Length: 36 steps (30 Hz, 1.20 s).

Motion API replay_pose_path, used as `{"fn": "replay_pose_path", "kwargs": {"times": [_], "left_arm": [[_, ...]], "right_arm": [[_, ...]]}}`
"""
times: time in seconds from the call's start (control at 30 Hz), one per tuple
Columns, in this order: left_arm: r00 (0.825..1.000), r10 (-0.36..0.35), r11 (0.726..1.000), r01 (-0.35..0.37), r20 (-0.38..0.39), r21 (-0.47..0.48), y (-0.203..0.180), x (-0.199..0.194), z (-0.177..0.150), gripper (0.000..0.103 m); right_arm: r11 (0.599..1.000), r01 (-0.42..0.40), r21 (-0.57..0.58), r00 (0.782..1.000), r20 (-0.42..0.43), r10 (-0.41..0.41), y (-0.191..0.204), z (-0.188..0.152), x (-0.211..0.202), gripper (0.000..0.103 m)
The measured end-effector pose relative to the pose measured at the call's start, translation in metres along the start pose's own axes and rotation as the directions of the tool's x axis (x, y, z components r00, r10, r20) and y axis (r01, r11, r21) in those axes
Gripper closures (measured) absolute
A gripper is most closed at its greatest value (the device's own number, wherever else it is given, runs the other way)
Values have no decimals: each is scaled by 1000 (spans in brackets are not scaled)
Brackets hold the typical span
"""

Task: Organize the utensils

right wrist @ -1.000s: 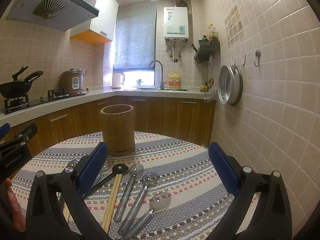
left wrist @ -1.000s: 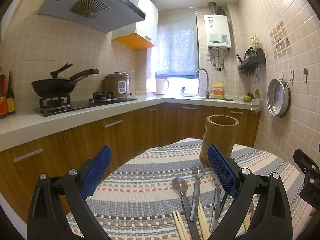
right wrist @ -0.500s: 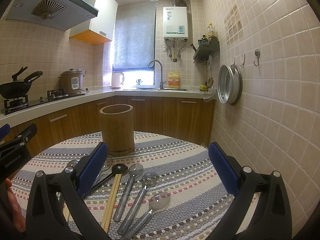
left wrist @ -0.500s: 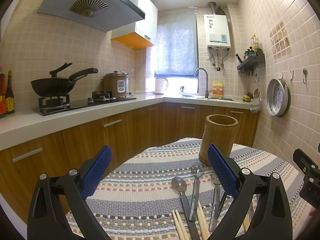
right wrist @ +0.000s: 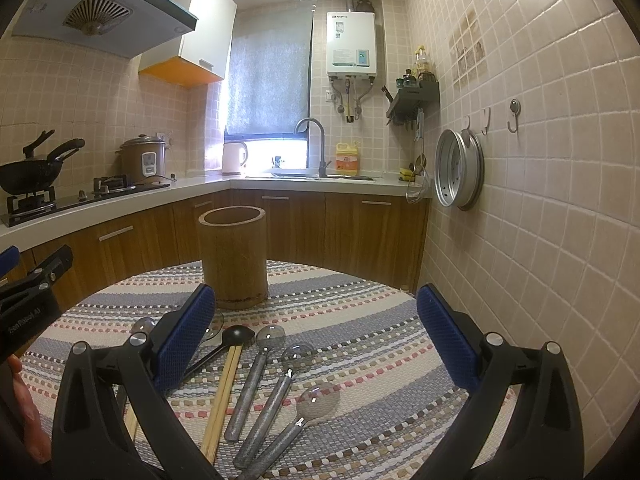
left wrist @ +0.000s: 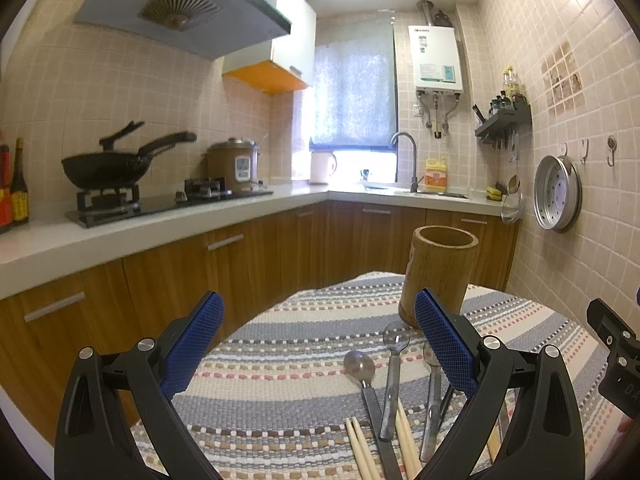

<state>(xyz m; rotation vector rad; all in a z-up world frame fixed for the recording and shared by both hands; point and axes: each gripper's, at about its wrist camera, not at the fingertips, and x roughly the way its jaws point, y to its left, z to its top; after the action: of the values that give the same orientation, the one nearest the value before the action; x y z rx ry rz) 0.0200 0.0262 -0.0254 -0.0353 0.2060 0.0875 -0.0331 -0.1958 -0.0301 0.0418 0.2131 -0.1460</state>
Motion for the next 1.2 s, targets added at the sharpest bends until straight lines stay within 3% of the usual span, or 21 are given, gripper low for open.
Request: {"fn": "replay_pose_path", "kwargs": {"times": [0.07, 0.17, 0.27, 0.37, 0.47, 0.5, 0.6, 0.63, 0.7, 0.77, 0.8, 0.9, 1.0, 1.13, 1.2], "left_arm": [[999, -9, 1000, 9, -47, -10, 9, 4, 2, 10], [991, -36, 999, 35, -130, -5, 24, 14, 12, 10], [970, -93, 996, 91, -226, -18, 38, 27, 20, 10], [936, -174, 984, 174, -307, -26, 46, 40, 21, 12], [881, -254, 966, 252, -400, -59, 48, 58, 16, 20], [849, -290, 956, 280, -443, -89, 49, 69, 14, 21], [773, -369, 928, 339, -515, -156, 44, 95, 10, 24], [757, -385, 921, 351, -528, -168, 42, 101, 9, 26], [684, -424, 902, 379, -594, -208, 31, 126, 5, 32], [627, -465, 880, 405, -625, -249, 21, 147, 3, 34], [607, -475, 874, 407, -637, -265, 15, 159, 2, 34], [554, -509, 853, 425, -659, -302, -2, 192, -2, 36], [503, -523, 841, 438, -688, -319, -18, 218, -12, 41], [469, -514, 842, 436, -719, -318, -28, 237, -21, 45], [471, -510, 843, 439, -719, -311, -33, 242, -24, 45]], "right_arm": [[1000, 13, 11, 999, -41, -13, -3, 1, 7, 7], [998, -37, 41, 987, -155, 43, -10, 3, 21, 8], [994, -91, 57, 963, -249, 102, -16, 7, 32, 15], [992, -113, 54, 940, -317, 124, -22, 11, 42, 26], [988, -142, 65, 912, -379, 156, -27, 12, 54, 36], [986, -150, 67, 898, -408, 164, -28, 12, 60, 39], [980, -178, 94, 856, -476, 201, -32, 11, 79, 50], [976, -190, 105, 842, -494, 217, -33, 11, 84, 55], [965, -223, 140, 801, -537, 263, -36, 12, 100, 58], [955, -240, 173, 770, -566, 296, -37, 13, 114, 59], [946, -256, 198, 749, -578, 324, -39, 14, 123, 59], [913, -293, 283, 687, -602, 407, -39, 15, 146, 59], [891, -316, 326, 647, -613, 454, -30, 14, 162, 59], [896, -294, 332, 628, -639, 443, -27, 10, 182, 64], [898, -280, 339, 610, -659, 439, -27, 4, 192, 65]]}}
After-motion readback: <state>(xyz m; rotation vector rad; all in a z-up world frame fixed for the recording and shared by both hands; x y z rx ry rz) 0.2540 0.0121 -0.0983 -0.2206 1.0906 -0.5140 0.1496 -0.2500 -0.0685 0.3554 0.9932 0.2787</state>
